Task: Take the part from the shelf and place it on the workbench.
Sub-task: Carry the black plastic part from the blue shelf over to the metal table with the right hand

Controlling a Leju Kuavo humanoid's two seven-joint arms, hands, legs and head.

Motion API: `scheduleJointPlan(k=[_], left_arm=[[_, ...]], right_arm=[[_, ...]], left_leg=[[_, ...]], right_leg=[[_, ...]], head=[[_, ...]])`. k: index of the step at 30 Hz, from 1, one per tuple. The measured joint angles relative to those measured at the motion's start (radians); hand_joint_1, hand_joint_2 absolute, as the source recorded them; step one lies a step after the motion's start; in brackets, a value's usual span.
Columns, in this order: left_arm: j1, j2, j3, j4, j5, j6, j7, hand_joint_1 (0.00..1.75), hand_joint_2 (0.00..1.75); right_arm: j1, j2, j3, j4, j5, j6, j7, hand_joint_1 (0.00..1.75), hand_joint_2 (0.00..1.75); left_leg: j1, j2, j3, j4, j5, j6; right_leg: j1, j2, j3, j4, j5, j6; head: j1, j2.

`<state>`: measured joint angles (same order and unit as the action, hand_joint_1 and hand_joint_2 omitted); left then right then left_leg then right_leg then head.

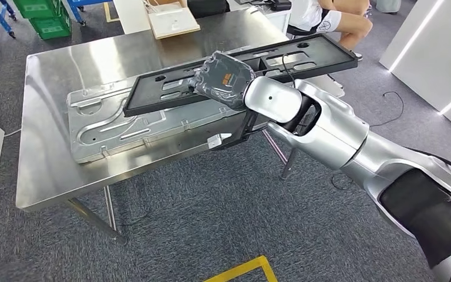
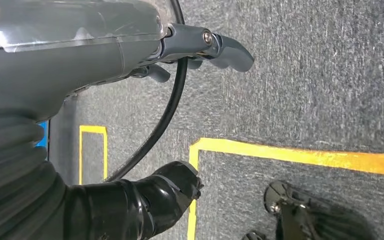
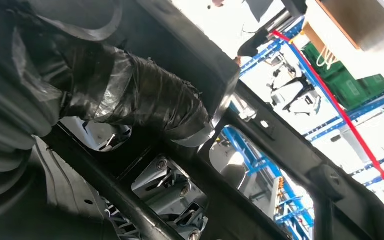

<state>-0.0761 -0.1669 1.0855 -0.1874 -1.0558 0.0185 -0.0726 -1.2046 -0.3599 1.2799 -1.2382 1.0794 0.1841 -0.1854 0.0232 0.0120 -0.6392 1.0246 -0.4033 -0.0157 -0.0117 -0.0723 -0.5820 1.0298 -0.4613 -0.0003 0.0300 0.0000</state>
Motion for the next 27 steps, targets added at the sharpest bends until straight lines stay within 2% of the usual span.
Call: scheduleJointPlan(k=[2,4,5,10,16,27], left_arm=[[0.001,-0.001,0.001,0.0,-0.002,-0.003,-0.001,0.0,1.75],[0.0,-0.002,0.001,0.0,-0.003,-0.007,-0.001,0.0,1.75],[0.0,-0.002,0.001,0.0,-0.004,-0.01,-0.002,0.0,1.75],[-0.001,0.002,0.001,0.0,-0.008,-0.023,-0.003,0.0,1.75],[-0.001,0.003,0.001,0.0,-0.009,-0.026,-0.003,0.0,1.75],[-0.001,0.005,0.001,0.0,-0.013,-0.024,-0.008,0.0,1.75]], right_arm=[[0.0,0.0,0.0,0.0,-0.005,-0.001,-0.001,1.75,1.75],[0.0,0.0,0.0,0.0,-0.008,-0.002,-0.002,1.75,1.75],[-0.001,0.0,0.0,0.0,-0.008,-0.003,-0.002,1.75,1.75],[-0.001,-0.001,0.0,0.0,-0.008,-0.003,-0.002,1.75,1.75],[-0.001,-0.001,0.0,0.0,-0.008,-0.003,-0.002,1.75,1.75],[-0.001,-0.001,0.0,0.0,-0.008,-0.003,-0.002,1.75,1.75]], left_leg=[[-0.001,-0.004,0.0,-0.002,0.003,0.007],[-0.002,-0.004,0.001,-0.003,0.004,0.008],[-0.002,-0.004,0.001,-0.003,0.003,0.01],[-0.007,-0.002,0.001,-0.003,0.001,0.02],[-0.01,-0.002,0.0,-0.003,0.002,0.025],[-0.009,-0.002,0.0,-0.003,0.003,0.025]], right_leg=[[0.003,0.0,-0.001,0.002,0.001,-0.006],[0.003,0.001,0.001,-0.003,0.004,-0.015],[0.003,0.002,0.002,-0.006,0.004,-0.014],[0.0,0.002,0.004,-0.014,0.008,-0.006],[-0.003,0.002,0.004,-0.016,0.012,0.013],[-0.001,0.003,0.001,-0.012,0.011,0.017]], head=[[0.002,0.0],[0.001,0.0],[0.002,0.0],[0.002,0.0],[0.001,0.0],[0.001,0.0]])
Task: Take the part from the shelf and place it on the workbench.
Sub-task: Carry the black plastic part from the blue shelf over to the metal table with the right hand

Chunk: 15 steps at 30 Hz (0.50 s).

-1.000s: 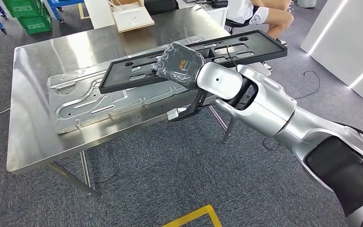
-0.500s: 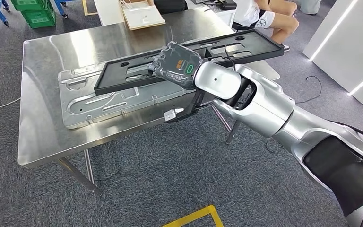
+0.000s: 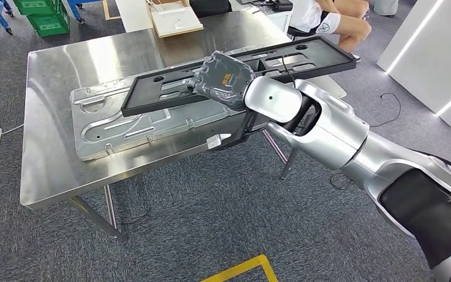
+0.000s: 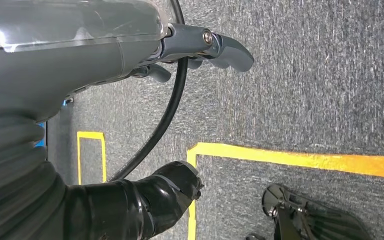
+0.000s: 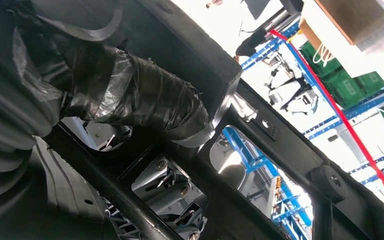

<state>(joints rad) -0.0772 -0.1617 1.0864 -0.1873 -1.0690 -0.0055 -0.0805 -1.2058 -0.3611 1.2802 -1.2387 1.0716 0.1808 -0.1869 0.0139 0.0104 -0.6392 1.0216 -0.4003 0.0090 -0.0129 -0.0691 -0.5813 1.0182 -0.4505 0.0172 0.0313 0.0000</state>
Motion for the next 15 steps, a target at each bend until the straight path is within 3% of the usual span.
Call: scheduleJointPlan(k=[15], left_arm=[[0.0,0.001,0.002,0.0,-0.01,0.01,-0.007,0.0,1.75]], right_arm=[[0.008,0.001,0.005,0.003,0.006,-0.004,0.001,1.75,1.75]], left_leg=[[0.0,0.0,0.0,0.0,0.0,0.0]], right_leg=[[0.0,0.001,-0.001,0.002,-0.001,0.0]], head=[[0.0,0.0]])
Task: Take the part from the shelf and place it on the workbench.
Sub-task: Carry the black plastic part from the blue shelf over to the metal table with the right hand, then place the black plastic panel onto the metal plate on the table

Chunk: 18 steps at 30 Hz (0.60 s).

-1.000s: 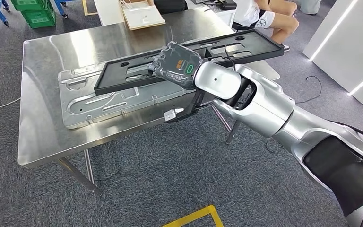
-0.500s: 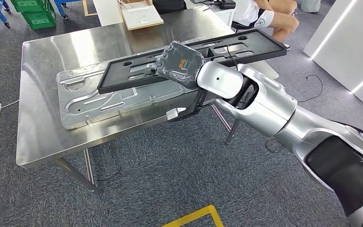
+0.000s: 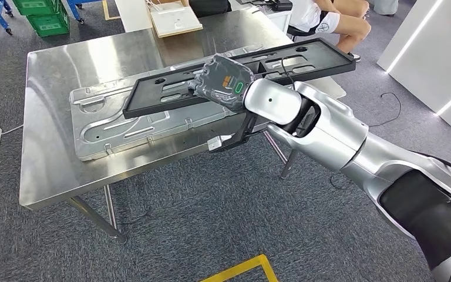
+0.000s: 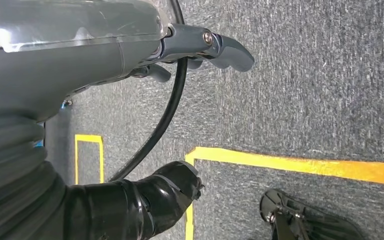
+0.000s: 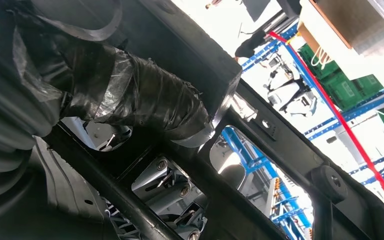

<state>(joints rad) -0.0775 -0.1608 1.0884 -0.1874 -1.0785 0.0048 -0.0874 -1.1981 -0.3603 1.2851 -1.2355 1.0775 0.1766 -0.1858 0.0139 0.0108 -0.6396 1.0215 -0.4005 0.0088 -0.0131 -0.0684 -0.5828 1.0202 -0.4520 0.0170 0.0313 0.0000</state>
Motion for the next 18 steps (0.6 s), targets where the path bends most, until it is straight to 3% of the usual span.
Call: scheduleJointPlan(k=[5,7,10,11,12,13,16,18], left_arm=[[0.0,0.006,0.001,0.0,-0.005,0.005,0.004,0.0,1.75],[0.001,0.006,0.001,0.0,-0.008,0.006,0.007,0.0,1.75],[-0.003,0.006,0.002,0.0,-0.01,0.006,0.009,0.0,1.75],[-0.004,0.006,0.002,0.0,-0.01,0.006,0.009,0.0,1.75],[-0.004,0.006,0.002,0.0,-0.01,0.006,0.009,0.0,1.75],[-0.004,0.006,0.002,0.0,-0.01,0.006,0.01,0.0,1.75],[-0.003,0.008,0.006,0.0,-0.011,0.008,0.012,0.0,1.75],[-0.004,0.008,0.011,0.0,-0.012,0.01,0.013,0.0,1.75]], right_arm=[[-0.001,0.002,0.003,0.001,0.0,-0.002,0.0,1.75,1.75],[-0.003,0.002,0.003,0.001,0.0,-0.002,0.0,1.75,1.75],[-0.004,-0.001,0.007,0.002,-0.001,-0.001,-0.001,1.75,1.75],[-0.002,-0.003,0.01,0.002,-0.003,0.0,-0.002,1.75,1.75],[0.0,-0.004,0.012,0.002,-0.005,0.002,-0.002,1.75,1.75],[0.002,-0.006,0.014,0.003,-0.007,0.004,-0.003,1.75,1.75],[-0.003,-0.009,0.016,0.002,-0.012,0.011,-0.003,1.75,1.75],[-0.006,-0.009,0.018,0.002,-0.015,0.015,-0.003,1.75,1.75]], left_leg=[[-0.003,-0.002,0.0,-0.002,-0.003,0.016],[0.003,-0.004,0.011,-0.02,0.004,0.023],[0.007,-0.007,0.018,-0.03,0.008,0.031],[0.007,-0.01,0.018,-0.029,0.007,0.032],[0.007,-0.014,0.018,-0.028,0.006,0.031],[0.008,-0.019,0.018,-0.025,0.004,0.028],[0.01,-0.03,0.015,-0.006,-0.009,0.009],[0.008,-0.035,0.011,0.003,-0.016,-0.006]], right_leg=[[-0.006,-0.004,0.005,-0.007,0.001,0.013],[-0.008,0.015,-0.001,0.015,-0.018,0.016],[-0.011,0.058,-0.079,0.183,-0.11,0.016],[-0.011,0.063,-0.11,0.241,-0.13,0.018],[-0.013,0.064,-0.127,0.269,-0.13,0.019],[-0.015,0.064,-0.127,0.26,-0.112,0.02],[-0.02,0.067,-0.049,0.084,-0.018,0.019],[-0.015,0.07,-0.024,0.024,-0.004,0.013]], head=[[0.0,0.0],[0.0,0.0],[0.0,0.0],[0.0,0.0],[0.0,0.0],[0.0,0.0],[0.0,0.0],[0.0,0.0]])
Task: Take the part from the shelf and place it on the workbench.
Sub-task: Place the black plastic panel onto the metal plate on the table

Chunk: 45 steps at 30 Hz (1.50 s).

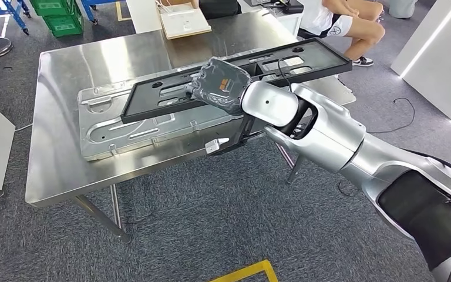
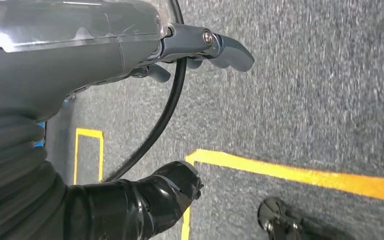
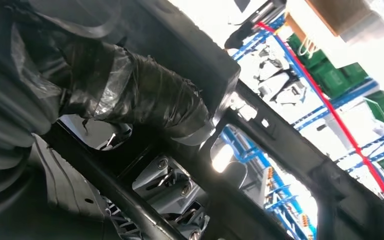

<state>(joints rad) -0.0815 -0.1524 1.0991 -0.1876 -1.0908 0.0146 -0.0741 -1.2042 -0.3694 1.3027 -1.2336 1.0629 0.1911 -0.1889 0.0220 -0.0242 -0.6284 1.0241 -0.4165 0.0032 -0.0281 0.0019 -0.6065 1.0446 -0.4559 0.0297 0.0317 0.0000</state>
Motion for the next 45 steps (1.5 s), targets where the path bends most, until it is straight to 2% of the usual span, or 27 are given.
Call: scheduleJointPlan(k=[1,4,6,8,9,10,11,13,15,18,20,22,23,25,27,28,29,31,32,33,35,38,40,42,43,44,45], left_arm=[[0.0,0.0,0.002,0.0,0.0,0.001,0.0,0.0,1.75],[0.001,-0.001,0.006,0.0,-0.001,0.003,0.0,0.0,1.75],[0.002,-0.001,0.008,0.0,-0.001,0.005,-0.001,0.0,1.75],[0.001,0.001,0.008,0.0,-0.001,0.008,0.001,0.0,1.75],[0.001,0.002,0.009,0.0,-0.001,0.009,0.003,0.0,1.75],[0.001,0.002,0.009,0.0,-0.002,0.009,0.006,0.0,1.75],[0.002,0.002,0.01,0.0,-0.002,0.01,0.008,0.0,1.75],[0.003,0.003,0.012,0.0,-0.002,0.01,0.009,0.0,1.75],[0.002,0.005,0.014,0.0,-0.002,0.009,0.009,0.0,1.75],[-0.001,0.005,0.014,0.0,-0.006,0.008,0.008,0.0,1.75],[-0.001,0.005,0.015,0.0,-0.008,0.008,0.006,0.0,1.75],[-0.001,0.005,0.016,0.0,-0.009,0.008,0.005,0.0,1.75],[-0.001,0.005,0.016,0.0,-0.01,0.008,0.004,0.0,1.75],[-0.002,0.004,0.016,0.0,-0.01,0.009,0.004,0.0,1.75],[-0.002,0.004,0.016,0.0,-0.01,0.009,0.005,0.0,1.75],[-0.002,0.004,0.017,0.0,-0.01,0.009,0.005,0.0,1.75],[-0.002,0.004,0.017,0.0,-0.011,0.009,0.006,0.0,1.75],[-0.002,0.004,0.017,0.0,-0.013,0.009,0.008,0.0,1.75],[-0.002,0.003,0.017,0.0,-0.014,0.009,0.008,0.0,1.75],[-0.002,0.003,0.018,0.0,-0.016,0.009,0.008,0.0,1.75],[-0.003,0.002,0.018,0.0,-0.018,0.009,0.007,0.0,1.75],[-0.003,0.002,0.02,0.0,-0.019,0.01,0.006,0.0,1.75],[-0.003,0.002,0.021,0.0,-0.019,0.01,0.006,0.0,1.75],[-0.003,0.001,0.022,0.0,-0.019,0.01,0.006,0.0,1.75],[-0.003,0.001,0.022,0.0,-0.019,0.01,0.006,0.0,1.75],[-0.002,0.002,0.023,0.0,-0.02,0.01,0.006,0.0,1.75],[-0.002,0.002,0.024,0.0,-0.02,0.01,0.006,0.0,1.75]], right_arm=[[0.0,0.0,0.002,0.0,-0.002,0.001,0.0,1.75,1.75],[-0.002,0.001,0.004,-0.002,-0.006,0.003,0.0,1.75,1.75],[-0.005,0.001,0.005,-0.002,-0.009,0.003,0.001,1.75,1.75],[-0.006,0.001,0.009,-0.002,-0.013,0.003,0.001,1.75,1.75],[-0.006,0.001,0.012,-0.002,-0.015,0.004,0.001,1.75,1.75],[-0.006,0.001,0.015,-0.002,-0.016,0.004,0.001,1.75,1.75],[-0.006,0.001,0.017,-0.002,-0.017,0.005,0.001,1.75,1.75],[-0.008,0.001,0.018,-0.002,-0.018,0.005,0.001,1.75,1.75],[-0.011,0.001,0.02,-0.003,-0.02,0.005,0.001,1.75,1.75],[-0.012,0.001,0.023,-0.002,-0.024,0.006,0.001,1.75,1.75],[-0.012,0.001,0.024,-0.003,-0.025,0.006,0.001,1.75,1.75],[-0.013,0.001,0.024,-0.004,-0.026,0.006,0.001,1.75,1.75],[-0.015,0.001,0.024,-0.005,-0.026,0.006,0.001,1.75,1.75],[-0.017,0.0,0.026,-0.005,-0.027,0.006,0.001,1.75,1.75],[-0.014,0.0,0.03,-0.005,-0.028,0.006,0.001,1.75,1.75],[-0.012,0.0,0.031,-0.005,-0.028,0.006,0.001,1.75,1.75],[-0.01,0.0,0.032,-0.005,-0.028,0.006,0.001,1.75,1.75],[-0.01,0.0,0.032,-0.005,-0.028,0.006,0.001,1.75,1.75],[-0.01,0.0,0.033,-0.005,-0.028,0.006,0.001,1.75,1.75],[-0.011,0.0,0.033,-0.005,-0.028,0.006,0.001,1.75,1.75],[-0.012,0.0,0.034,-0.005,-0.029,0.006,0.001,1.75,1.75],[-0.012,0.001,0.034,-0.005,-0.031,0.006,0.001,1.75,1.75],[-0.013,0.001,0.035,-0.005,-0.031,0.006,0.002,1.75,1.75],[-0.012,0.002,0.037,-0.005,-0.031,0.006,0.001,1.75,1.75],[-0.01,0.003,0.039,-0.005,-0.031,0.006,0.001,1.75,1.75],[-0.009,0.003,0.042,-0.005,-0.031,0.006,0.001,1.75,1.75],[-0.008,0.004,0.043,-0.005,-0.031,0.006,0.001,1.75,1.75]], left_leg=[[0.0,-0.001,-0.001,0.0,-0.001,-0.007],[0.004,0.005,-0.005,0.019,-0.016,-0.023],[0.006,0.015,-0.045,0.106,-0.063,-0.028],[0.006,0.018,-0.113,0.235,-0.114,-0.03],[0.005,0.018,-0.138,0.274,-0.119,-0.029],[0.005,0.018,-0.146,0.276,-0.104,-0.027],[0.004,0.018,-0.133,0.24,-0.071,-0.023],[-0.002,0.02,-0.074,0.112,0.001,-0.008],[-0.009,0.023,-0.032,0.025,0.026,0.003],[-0.013,0.022,-0.026,0.008,0.021,0.002],[-0.018,0.019,-0.027,0.01,0.014,0.012],[-0.014,0.018,-0.02,0.001,0.013,0.024],[-0.011,0.018,-0.013,-0.007,0.014,0.03],[-0.009,0.018,-0.003,-0.015,0.014,0.039],[-0.01,0.017,0.0,-0.014,0.01,0.044],[-0.011,0.016,0.001,-0.012,0.008,0.045],[-0.011,0.015,0.002,-0.009,0.005,0.044],[-0.012,0.012,0.008,-0.003,-0.003,0.039],[-0.013,0.01,0.011,-0.001,-0.007,0.035],[-0.014,0.009,0.012,0.001,-0.009,0.031],[-0.016,0.007,0.01,0.001,-0.01,0.022],[-0.016,0.009,0.005,0.015,-0.022,0.007],[-0.013,0.014,-0.031,0.094,-0.064,-0.002],[-0.008,0.017,-0.097,0.219,-0.112,-0.01],[-0.006,0.017,-0.123,0.261,-0.119,-0.013],[-0.004,0.018,-0.132,0.268,-0.106,-0.016],[-0.002,0.018,-0.121,0.236,-0.076,-0.018]], right_leg=[[0.005,0.001,-0.001,0.001,-0.003,-0.006],[0.003,-0.003,0.006,-0.004,0.0,-0.029],[0.003,-0.006,0.013,-0.008,0.0,-0.042],[0.007,-0.006,0.017,-0.007,-0.004,-0.049],[0.01,-0.006,0.019,-0.007,-0.007,-0.05],[0.012,-0.006,0.023,-0.006,-0.011,-0.051],[0.014,-0.006,0.029,-0.006,-0.016,-0.051],[0.019,-0.007,0.043,-0.006,-0.028,-0.046],[0.023,-0.008,0.048,-0.003,-0.037,-0.039],[0.023,-0.012,0.048,-0.006,-0.04,-0.035],[0.018,-0.015,0.053,-0.017,-0.04,-0.024],[0.017,-0.016,0.058,-0.019,-0.046,-0.01],[0.017,-0.014,0.053,-0.003,-0.057,-0.007],[0.015,-0.009,0.009,0.089,-0.103,-0.005],[0.015,-0.006,-0.067,0.217,-0.149,-0.002],[0.014,-0.006,-0.094,0.252,-0.149,-0.002],[0.014,-0.006,-0.102,0.247,-0.127,-0.003],[0.015,-0.005,-0.063,0.133,-0.042,-0.01],[0.018,-0.004,-0.036,0.07,-0.011,-0.016],[0.021,-0.003,-0.015,0.022,0.007,-0.021],[0.027,-0.001,-0.001,-0.006,0.008,-0.028],[0.019,-0.004,0.009,-0.021,0.012,-0.04],[0.013,-0.006,0.018,-0.03,0.014,-0.048],[0.013,-0.007,0.021,-0.029,0.01,-0.052],[0.012,-0.007,0.023,-0.027,0.006,-0.052],[0.011,-0.007,0.025,-0.024,0.002,-0.05],[0.009,-0.006,0.029,-0.021,-0.004,-0.047]], head=[[0.0,0.0],[0.0,0.0],[-0.001,0.0],[-0.001,0.0],[-0.001,0.0],[-0.001,0.0],[-0.001,0.0],[0.0,0.0],[0.0,0.0],[0.0,0.0],[0.0,0.0],[0.0,0.0],[0.0,0.0],[0.001,0.0],[0.001,0.0],[0.001,0.0],[0.001,0.0],[0.001,0.0],[0.001,0.0],[0.001,0.0],[0.0,0.0],[0.0,0.0],[0.0,0.0],[0.0,0.0],[0.0,0.0],[0.0,0.0],[0.0,0.0]])
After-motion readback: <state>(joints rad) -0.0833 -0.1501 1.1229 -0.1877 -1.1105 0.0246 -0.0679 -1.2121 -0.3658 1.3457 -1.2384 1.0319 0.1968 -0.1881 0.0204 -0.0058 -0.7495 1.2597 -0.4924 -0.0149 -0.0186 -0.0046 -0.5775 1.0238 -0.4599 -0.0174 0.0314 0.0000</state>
